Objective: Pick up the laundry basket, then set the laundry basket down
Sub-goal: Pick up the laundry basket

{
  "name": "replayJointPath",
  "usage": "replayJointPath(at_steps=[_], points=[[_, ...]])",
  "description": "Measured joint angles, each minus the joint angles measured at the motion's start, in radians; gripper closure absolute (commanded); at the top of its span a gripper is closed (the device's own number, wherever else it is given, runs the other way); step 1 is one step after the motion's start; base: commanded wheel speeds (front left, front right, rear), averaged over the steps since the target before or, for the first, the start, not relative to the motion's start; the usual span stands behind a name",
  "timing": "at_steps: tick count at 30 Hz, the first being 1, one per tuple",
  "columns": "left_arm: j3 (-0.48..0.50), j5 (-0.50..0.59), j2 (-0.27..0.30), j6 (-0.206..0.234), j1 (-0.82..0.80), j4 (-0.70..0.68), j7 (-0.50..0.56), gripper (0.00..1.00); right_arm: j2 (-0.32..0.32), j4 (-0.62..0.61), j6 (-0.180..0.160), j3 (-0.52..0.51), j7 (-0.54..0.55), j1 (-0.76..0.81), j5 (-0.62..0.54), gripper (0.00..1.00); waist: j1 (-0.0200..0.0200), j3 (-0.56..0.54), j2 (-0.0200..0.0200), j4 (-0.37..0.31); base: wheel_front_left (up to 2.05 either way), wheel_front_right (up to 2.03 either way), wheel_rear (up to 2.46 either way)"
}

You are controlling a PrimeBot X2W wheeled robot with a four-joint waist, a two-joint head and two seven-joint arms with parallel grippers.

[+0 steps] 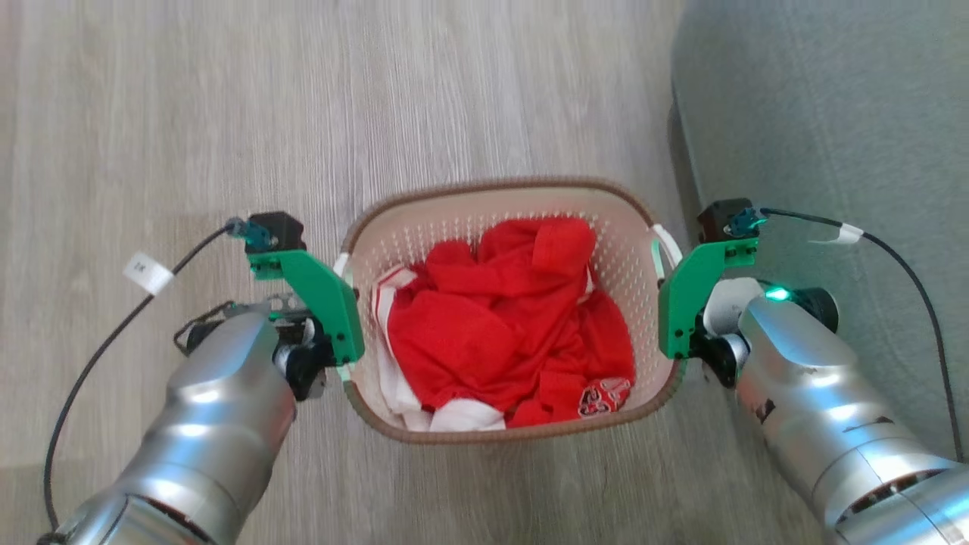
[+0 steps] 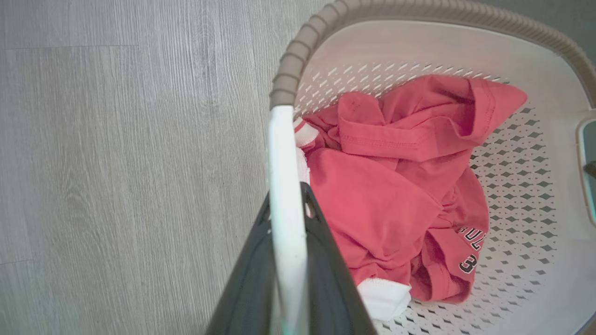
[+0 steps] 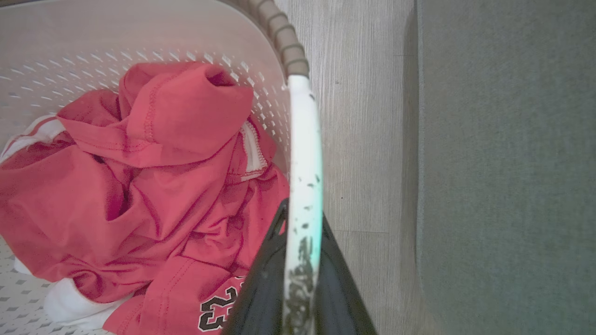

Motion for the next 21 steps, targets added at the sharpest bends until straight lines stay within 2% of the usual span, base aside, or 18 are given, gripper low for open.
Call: replayJointPath(at_steps=[4,9,21], points=[[-0.003,-0.005,0.0,0.0,0.008,0.0,0.018,1.0,0.003,0.001,0.0,-0.029,0.05,0.011,-0.004,1.0,0.0,-0.048,0.0,-0.006,0.0,0.0,0.0],[-0.004,-0.015,0.001,0.0,0.011,0.0,0.028,1.0,0.006,0.004,0.0,-0.052,0.049,0.011,-0.014,1.0,0.0,-0.086,0.0,-0.006,0.0,0.0,0.0],[-0.006,-0.031,0.001,0.0,0.1,0.0,0.086,1.0,0.015,0.005,0.001,-0.059,0.126,0.094,-0.019,1.0,0.0,-0.21,0.0,0.005,0.0,0.0,0.0]])
